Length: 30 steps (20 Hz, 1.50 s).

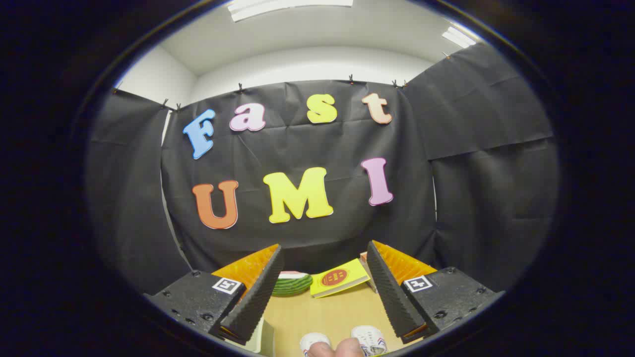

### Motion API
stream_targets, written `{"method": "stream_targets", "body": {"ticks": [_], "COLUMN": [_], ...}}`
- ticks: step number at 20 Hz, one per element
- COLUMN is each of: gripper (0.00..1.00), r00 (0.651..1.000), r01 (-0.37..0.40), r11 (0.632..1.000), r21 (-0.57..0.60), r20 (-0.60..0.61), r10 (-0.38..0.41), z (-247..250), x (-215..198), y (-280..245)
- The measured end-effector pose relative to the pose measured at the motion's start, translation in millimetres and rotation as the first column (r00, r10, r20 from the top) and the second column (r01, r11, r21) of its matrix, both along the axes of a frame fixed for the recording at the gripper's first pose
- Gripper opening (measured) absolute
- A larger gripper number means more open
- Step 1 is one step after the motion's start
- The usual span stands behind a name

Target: Open the storage box then place both shoes into the box .Put the left shoe in first, then the right shoe, with the right side of both shoes facing outward in a uniform manner.

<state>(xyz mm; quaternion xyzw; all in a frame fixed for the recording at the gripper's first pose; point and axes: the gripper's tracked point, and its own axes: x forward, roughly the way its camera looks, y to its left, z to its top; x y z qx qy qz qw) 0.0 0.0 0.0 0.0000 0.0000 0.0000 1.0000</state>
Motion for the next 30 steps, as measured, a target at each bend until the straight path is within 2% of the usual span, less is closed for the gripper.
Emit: {"method": "stream_targets", "body": {"ticks": [6, 14, 18, 22, 26, 28, 30], "gripper": [1.00, 1.00, 1.00, 1.00, 1.00, 1.00, 1.00], "r00": [1.000, 0.999, 0.998, 0.986, 0.955, 0.927, 0.878], "r01": [-0.010, -0.030, -0.056, -0.131, -0.236, -0.291, -0.358], "r11": [1.000, 0.999, 0.998, 0.991, 0.972, 0.957, 0.931], "r21": [0.010, -0.038, -0.043, -0.032, -0.014, 0.013, 0.077], "r20": [-0.010, -0.014, -0.042, -0.109, -0.189, -0.244, -0.310], "r10": [0.010, 0.029, 0.054, 0.127, 0.229, 0.285, 0.364], "z": [-1, -8, -22, -47, -78, -104, -135], "x": [5, -1, -2, -1, -6, -13, -24], "y": [3, 7, 19, 39, 51, 61, 78]}}
